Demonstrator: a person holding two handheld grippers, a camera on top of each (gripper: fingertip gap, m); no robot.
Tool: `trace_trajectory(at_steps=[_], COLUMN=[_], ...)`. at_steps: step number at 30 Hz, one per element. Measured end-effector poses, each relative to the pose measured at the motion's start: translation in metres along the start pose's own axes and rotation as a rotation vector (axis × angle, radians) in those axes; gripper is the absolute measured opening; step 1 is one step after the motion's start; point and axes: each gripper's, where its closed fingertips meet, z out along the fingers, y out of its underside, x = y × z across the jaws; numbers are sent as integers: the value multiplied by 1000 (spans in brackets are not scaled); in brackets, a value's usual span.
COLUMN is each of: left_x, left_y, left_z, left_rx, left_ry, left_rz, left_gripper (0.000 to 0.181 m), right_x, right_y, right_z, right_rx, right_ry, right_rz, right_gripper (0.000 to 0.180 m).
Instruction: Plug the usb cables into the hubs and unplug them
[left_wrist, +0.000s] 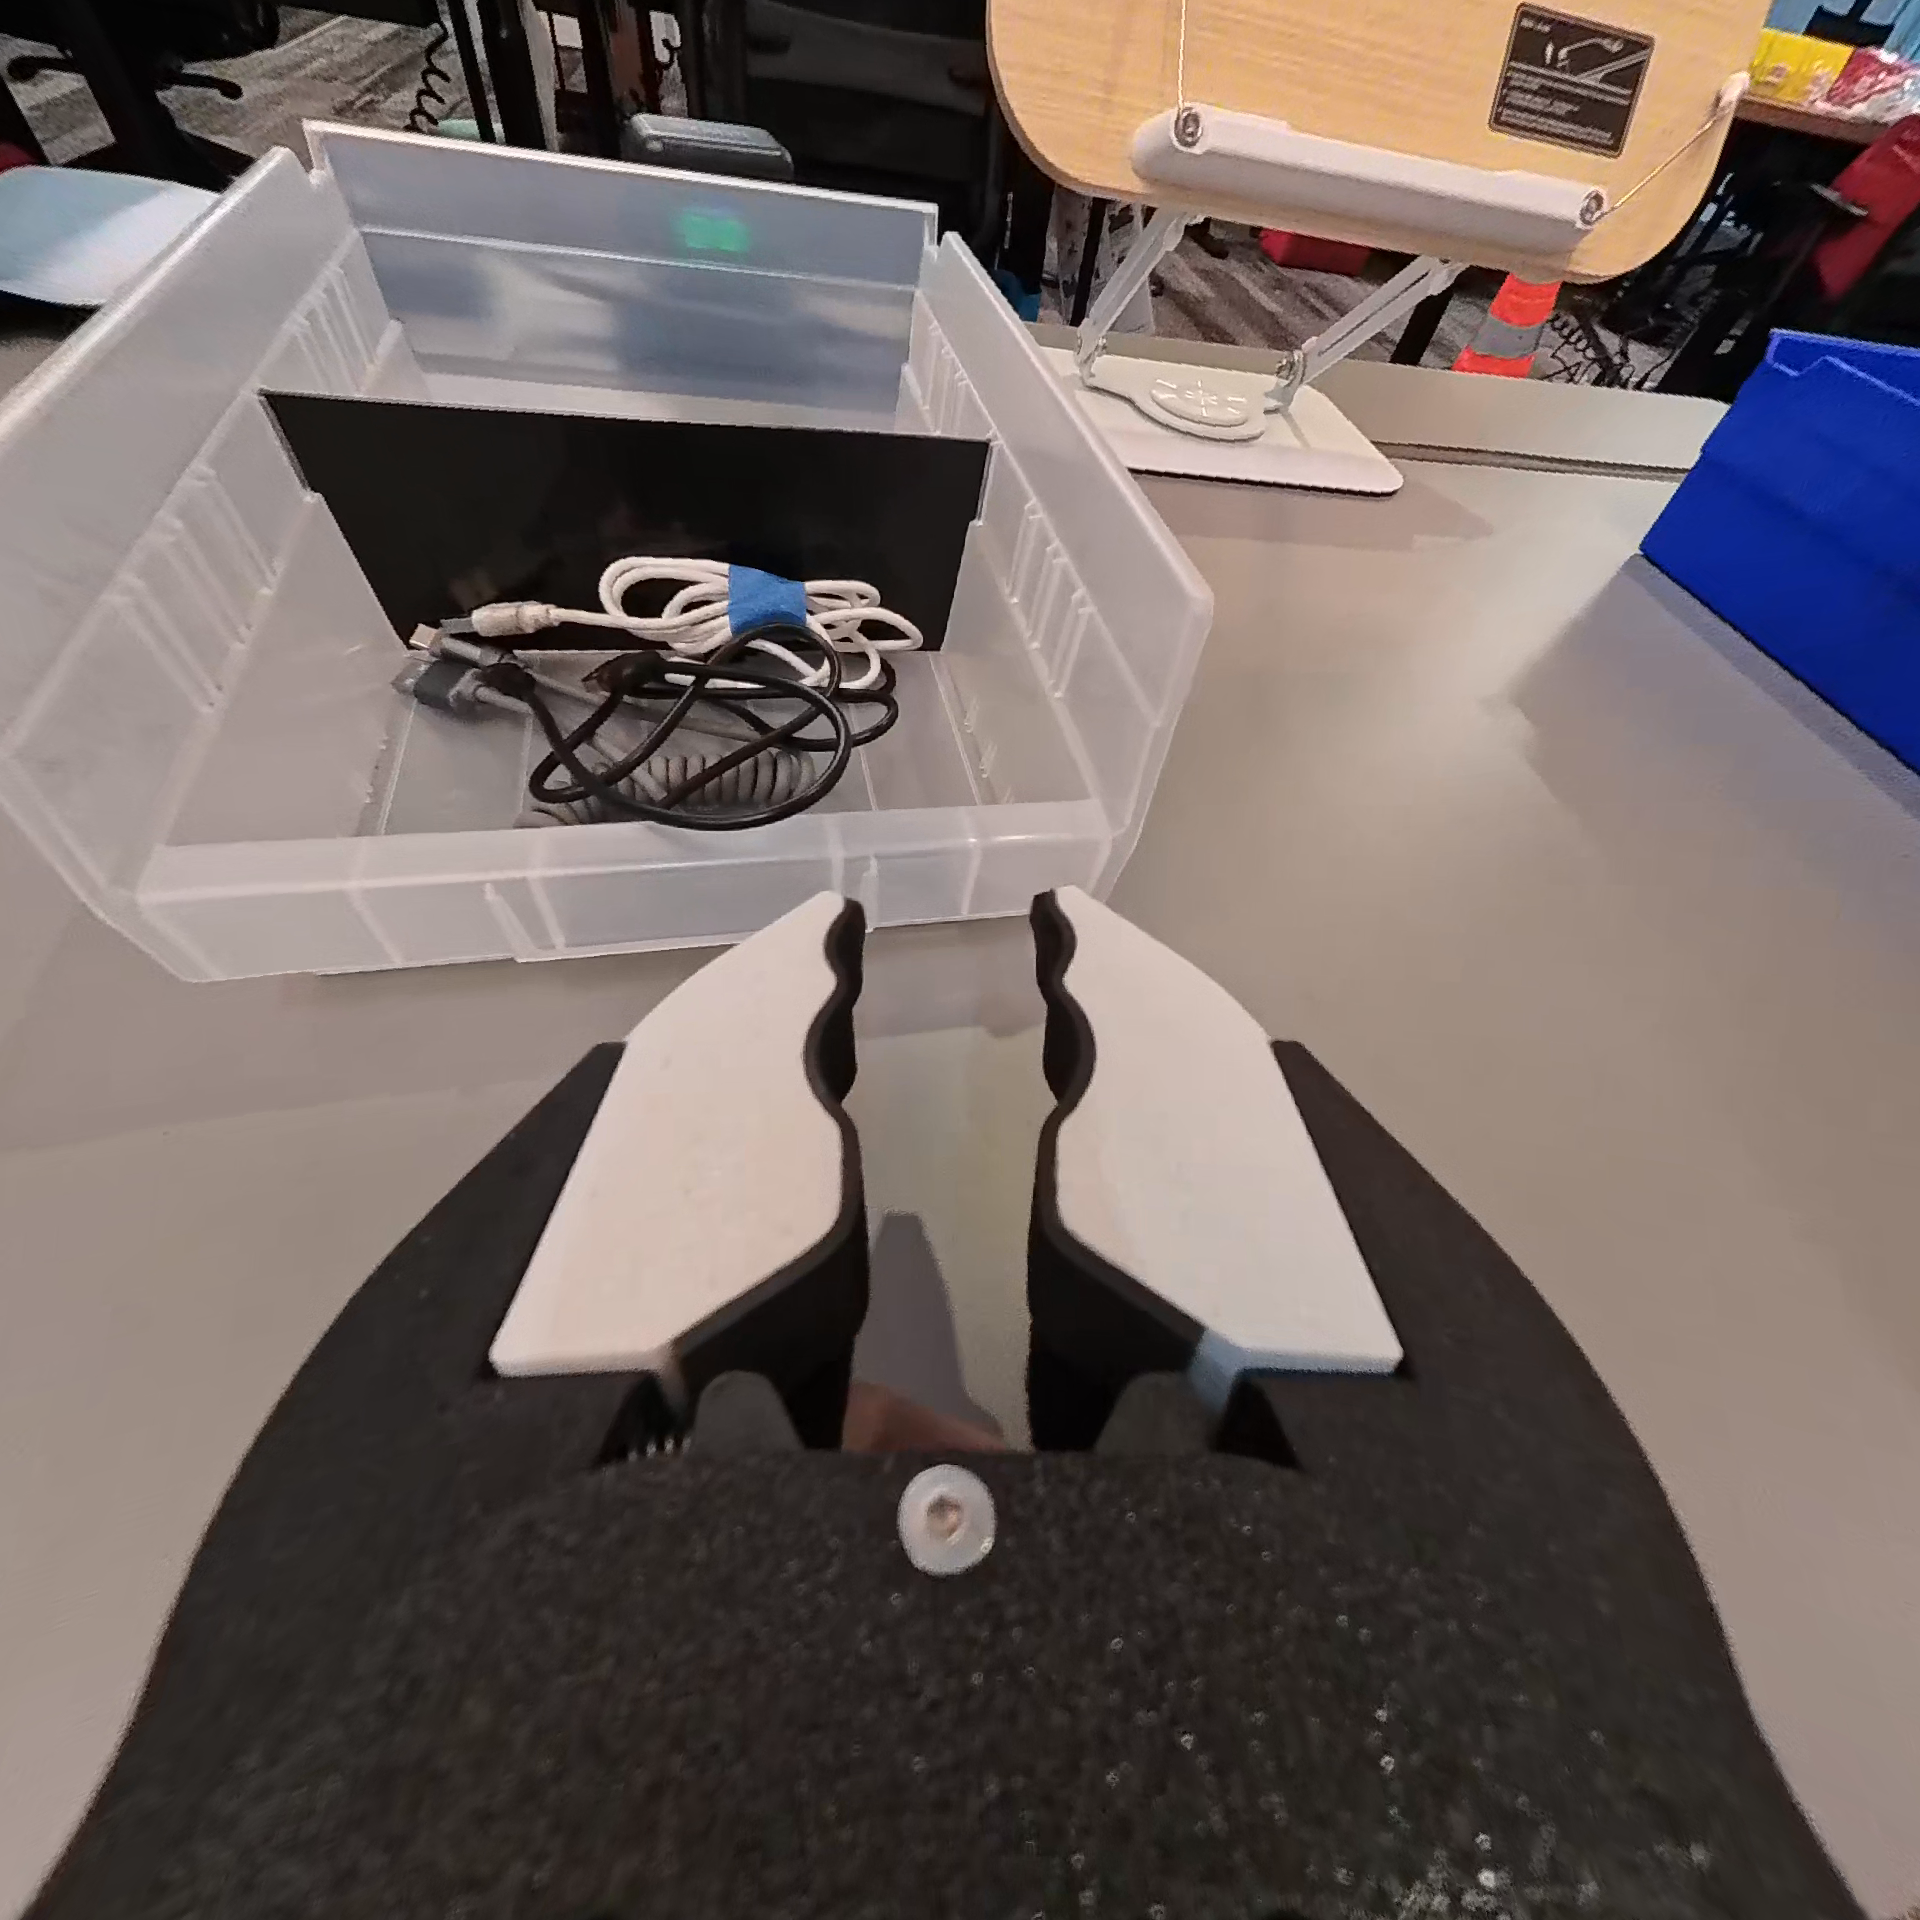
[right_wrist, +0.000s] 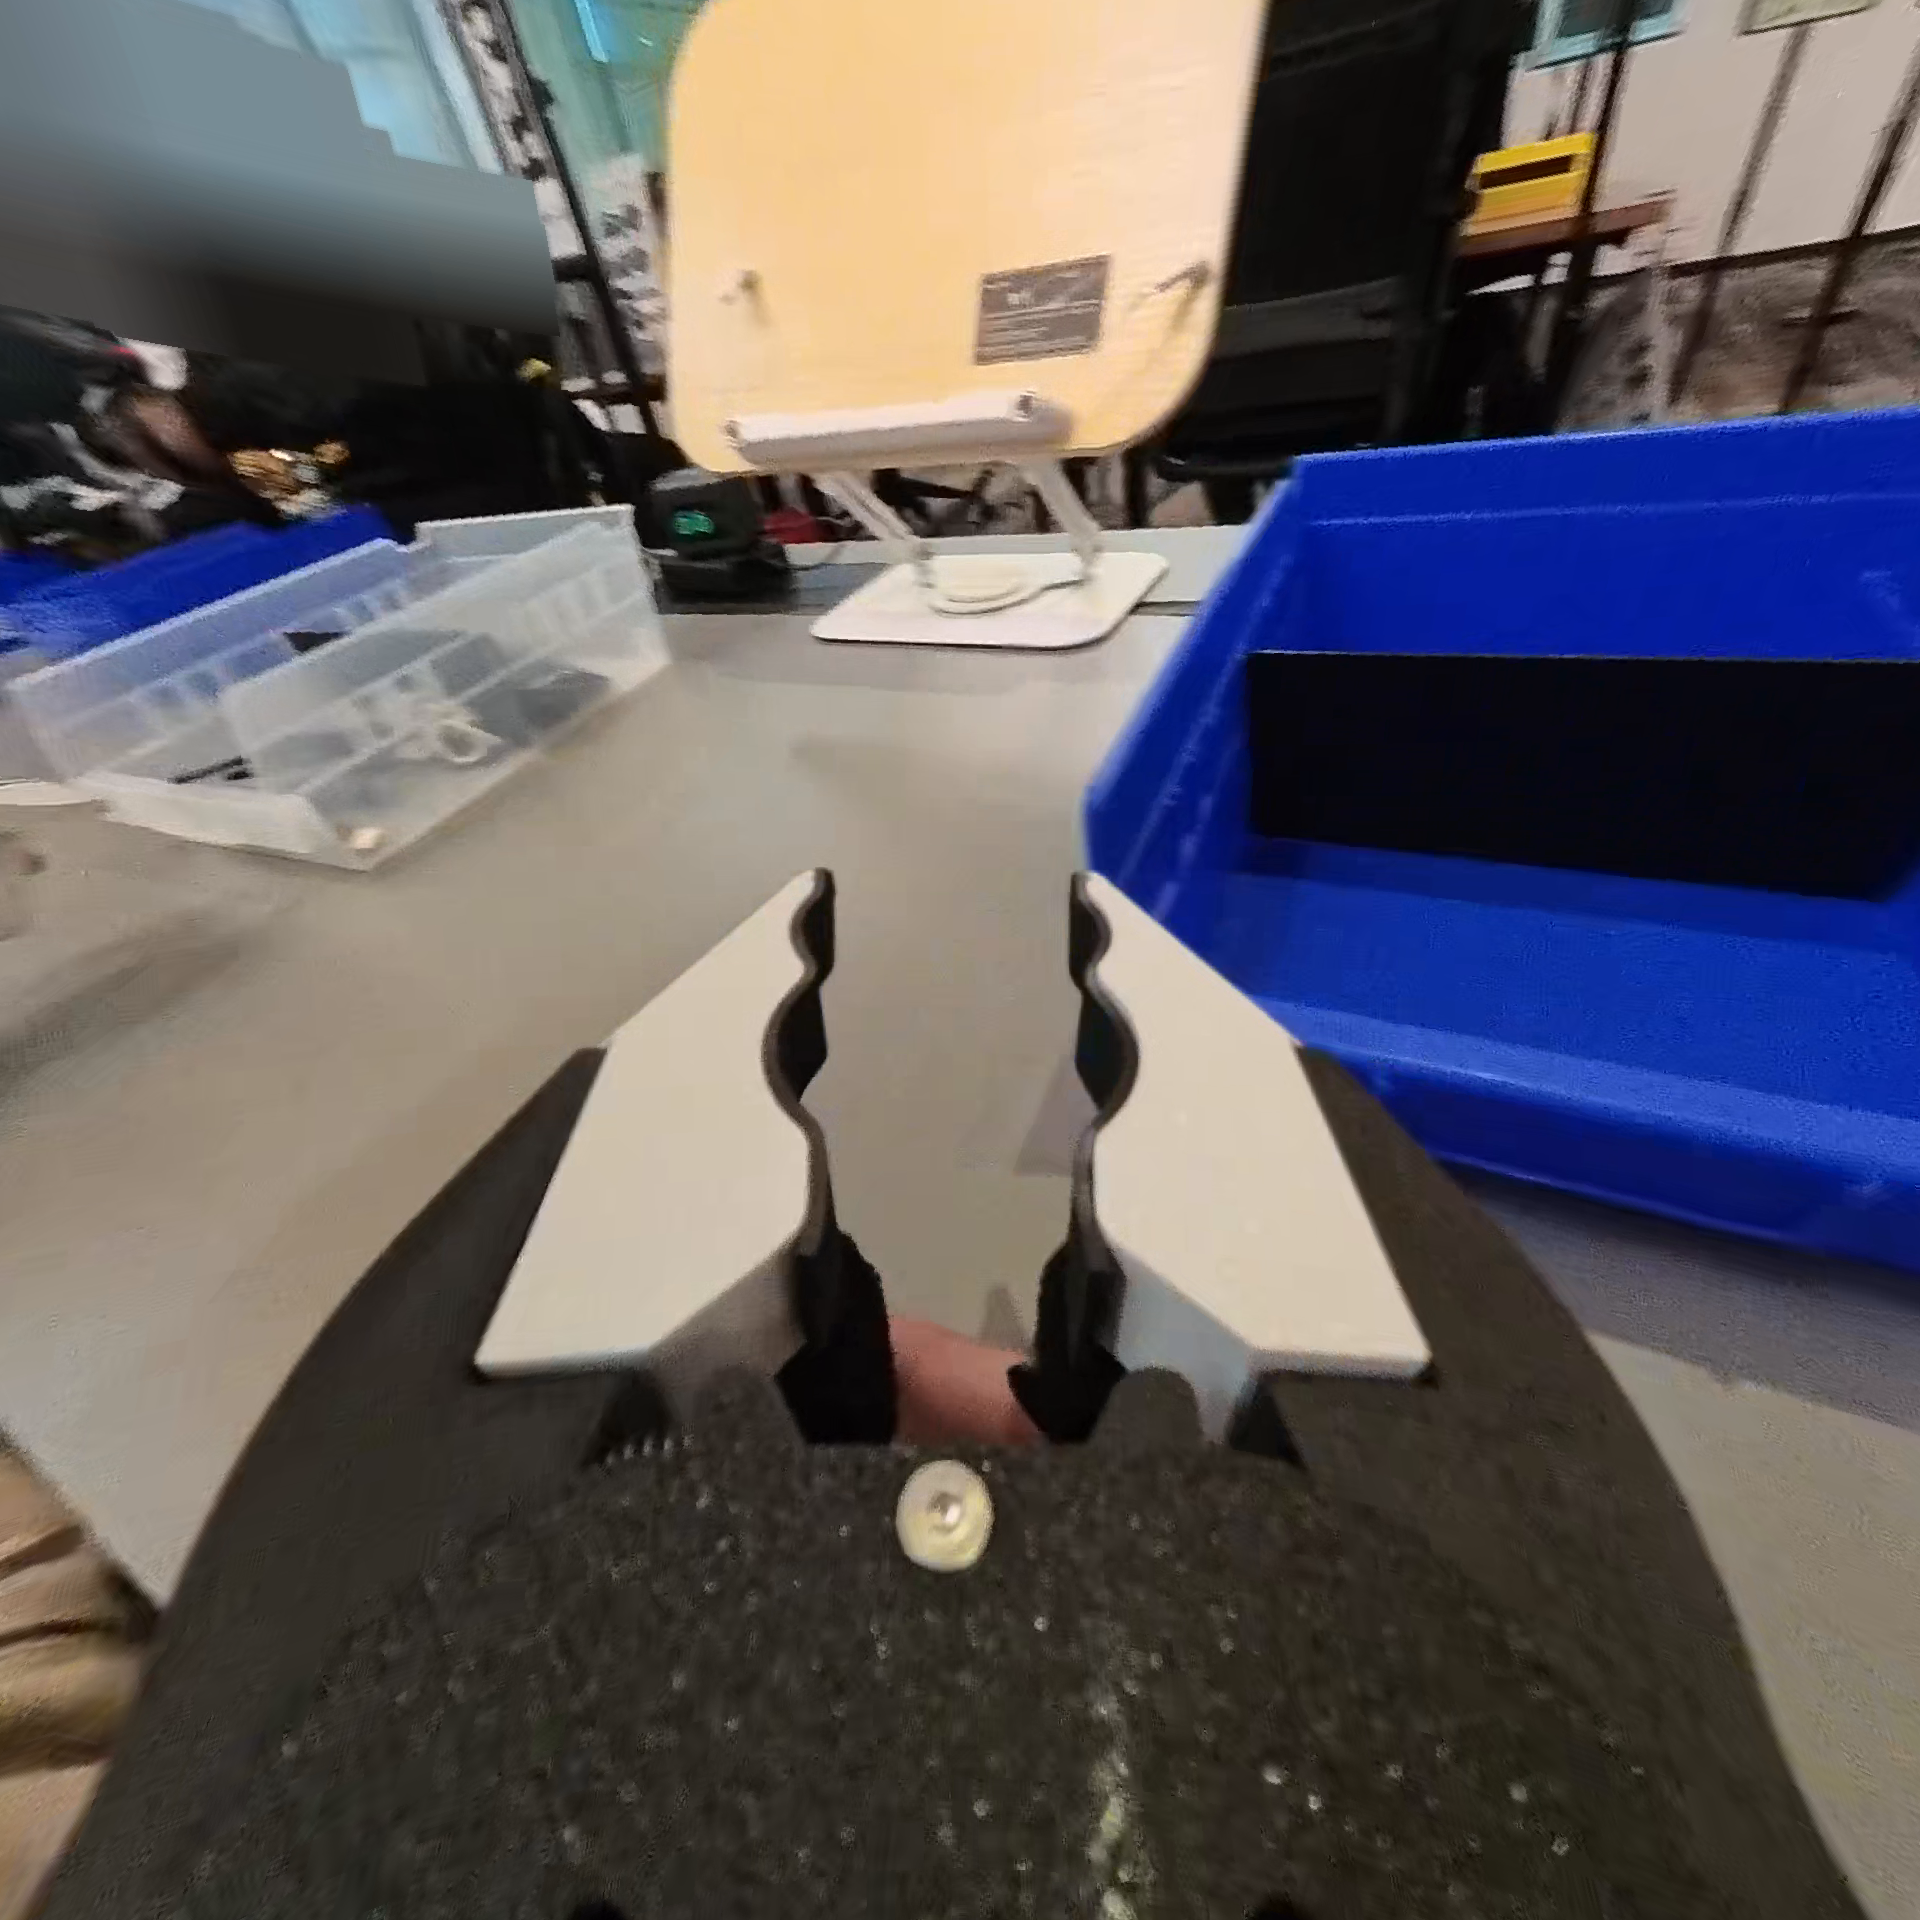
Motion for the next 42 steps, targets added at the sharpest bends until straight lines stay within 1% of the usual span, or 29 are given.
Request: trace_trajectory(at_steps=[2, 4, 6, 8, 10, 11, 12, 13, 16, 18, 20, 23, 24, 25, 28, 31, 33, 36, 37, 42], left_x=[2, 8, 17, 24, 35, 44, 50, 50, 46, 29, 1, -53, -68, -80, -98, -114, -113, -109, -108, -109], left_y=[-1, 1, -6, -24, -45, -52, -58, -68, -104, -124, -132, -131, -125, -116, -81, -55, -46, -37, -35, -32], left_z=[2, 5, 6, 4, 2, 1, 1, 3, 17, 43, 82, 145, 163, 177, 197, 209, 213, 215, 216, 217], left_rx=[5, -18, -8, 60, 90, 54, 5, -29, -76, -149, -270, -472, -547, -625, -807, -931, -952, -964, -969, -943], left_ry=[17, 60, 118, 184, 316, 418, 502, 551, 658, 652, 604, 508, 499, 524, 666, 694, 721, 778, 794, 861], left_rz=[5, 12, 33, 68, 94, 115, 156, 219, 455, 608, 775, 1027, 1090, 1124, 1153, 1267, 1309, 1346, 1353, 1419], left_gripper=[32, 31, 31, 31, 31, 31, 31, 35, 39, 40, 41, 44, 45, 45, 48, 54, 57, 57, 54, 54], right_x=[-23, -39, -45, -48, -50, -51, -49, -47, -40, -38, -36, -33, -31, -30, -25, -21, -17, -18, -19, -18], right_y=[3, 9, 14, 20, 26, 27, 27, 27, 23, 21, 20, 23, 25, 27, 29, 29, 32, 36, 36, 36], right_z=[5, 10, 18, 25, 29, 30, 30, 29, 30, 30, 31, 35, 37, 37, 39, 40, 41, 42, 42, 43], right_rx=[-10, -36, -47, -71, -98, -99, -96, -95, -84, -84, -81, -91, -97, -102, -110, -112, -122, -146, -152, -154], right_ry=[-108, -170, -191, -208, -233, -242, -242, -240, -239, -244, -237, -227, -225, -228, -246, -244, -234, -239, -247, -276], right_rz=[9, -46, -118, -165, -171, -163, -153, -145, -112, -89, -94, -106, -101, -86, -3, 38, 46, 61, 72, 132], right_gripper=[44, 44, 44, 44, 44, 44, 44, 44, 44, 44, 44, 44, 44, 44, 44, 44, 44, 44, 44, 44])
